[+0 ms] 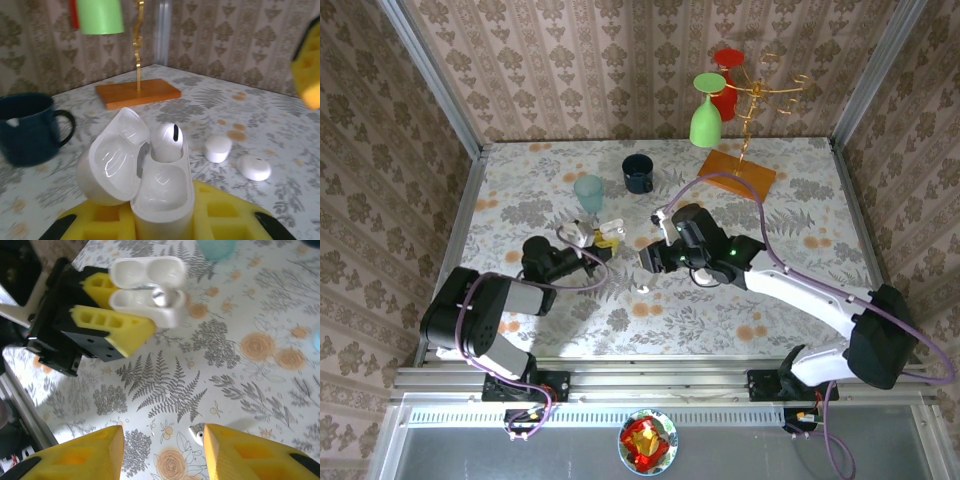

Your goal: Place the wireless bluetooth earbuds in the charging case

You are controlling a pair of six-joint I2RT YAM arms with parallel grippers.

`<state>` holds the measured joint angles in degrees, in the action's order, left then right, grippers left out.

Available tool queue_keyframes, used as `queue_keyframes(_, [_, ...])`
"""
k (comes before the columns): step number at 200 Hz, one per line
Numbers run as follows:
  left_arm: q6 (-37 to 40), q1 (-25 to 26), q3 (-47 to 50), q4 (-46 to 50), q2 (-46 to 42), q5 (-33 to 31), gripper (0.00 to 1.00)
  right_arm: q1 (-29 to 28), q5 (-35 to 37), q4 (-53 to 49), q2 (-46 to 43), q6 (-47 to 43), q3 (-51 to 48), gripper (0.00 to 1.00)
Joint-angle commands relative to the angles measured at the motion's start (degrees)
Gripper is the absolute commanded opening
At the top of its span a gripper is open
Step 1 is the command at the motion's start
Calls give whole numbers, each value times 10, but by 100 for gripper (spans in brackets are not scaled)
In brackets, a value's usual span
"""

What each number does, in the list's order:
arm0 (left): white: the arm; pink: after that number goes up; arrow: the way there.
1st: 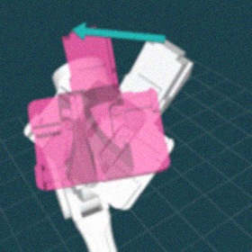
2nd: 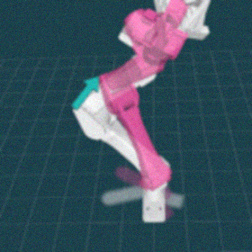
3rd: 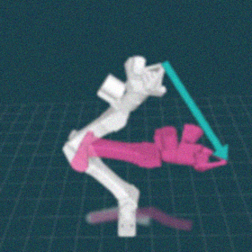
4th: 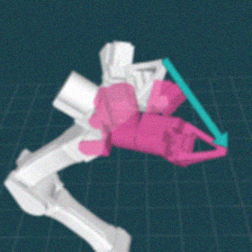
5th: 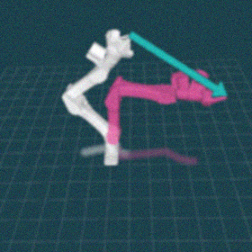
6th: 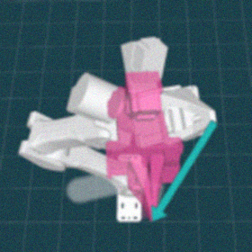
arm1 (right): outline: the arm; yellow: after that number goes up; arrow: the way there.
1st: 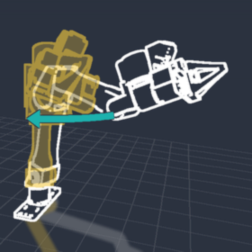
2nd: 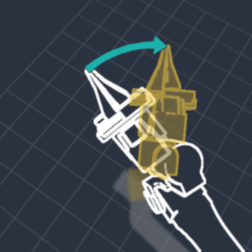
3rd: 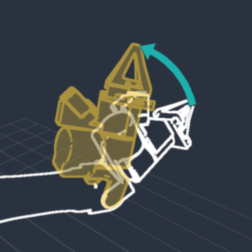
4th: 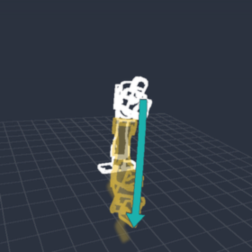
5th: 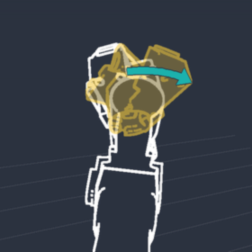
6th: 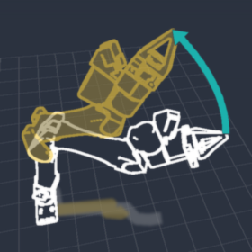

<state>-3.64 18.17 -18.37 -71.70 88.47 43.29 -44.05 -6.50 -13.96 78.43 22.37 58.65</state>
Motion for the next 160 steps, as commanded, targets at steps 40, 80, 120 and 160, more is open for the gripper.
queue_keyframes(40, [-14,-33,27,-21,-33,-58,0,-5,4,15,99,276,-30,45])
queue_keyframes(80, [-13,-33,26,-22,-27,-42,0,-16,-4,25,175,245,1,37])
queue_keyframes(120, [-11,-34,32,-21,-37,-45,0,-16,22,-50,245,202,69,32])
queue_keyframes(160, [-9,-37,36,-21,-43,-49,0,-20,15,-92,286,176,104,29])
